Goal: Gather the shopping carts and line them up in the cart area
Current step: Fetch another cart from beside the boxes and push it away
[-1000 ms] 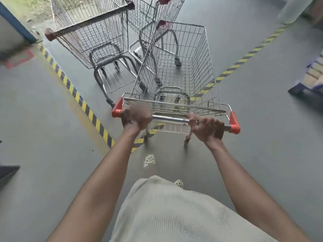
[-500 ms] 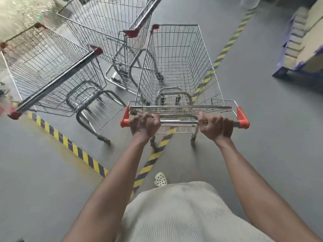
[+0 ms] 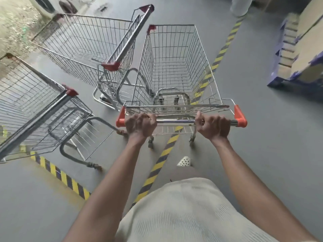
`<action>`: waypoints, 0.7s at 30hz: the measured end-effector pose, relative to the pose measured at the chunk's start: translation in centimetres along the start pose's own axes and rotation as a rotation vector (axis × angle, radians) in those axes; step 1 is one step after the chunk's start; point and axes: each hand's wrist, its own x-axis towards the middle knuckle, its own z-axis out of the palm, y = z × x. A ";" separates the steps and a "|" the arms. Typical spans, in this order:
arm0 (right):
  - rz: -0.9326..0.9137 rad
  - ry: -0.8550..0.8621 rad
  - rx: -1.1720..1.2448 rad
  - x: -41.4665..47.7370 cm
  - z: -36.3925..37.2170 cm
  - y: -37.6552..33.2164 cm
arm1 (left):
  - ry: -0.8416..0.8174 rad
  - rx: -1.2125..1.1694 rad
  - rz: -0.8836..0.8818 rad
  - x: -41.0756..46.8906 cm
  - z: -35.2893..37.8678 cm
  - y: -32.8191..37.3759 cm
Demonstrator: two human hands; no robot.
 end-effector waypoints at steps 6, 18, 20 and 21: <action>-0.007 -0.031 0.027 9.5 3.4 3.9 | -0.036 -0.046 -0.052 8.5 0.4 4.9; 0.301 0.068 0.055 26.4 10.7 8.7 | -0.015 -0.112 -0.122 23.4 1.6 15.3; 0.391 0.116 0.080 29.5 12.1 8.4 | -0.024 -0.128 -0.143 26.1 1.8 17.6; 0.393 0.127 0.089 31.0 12.8 8.3 | -0.028 -0.153 -0.150 27.4 2.0 18.7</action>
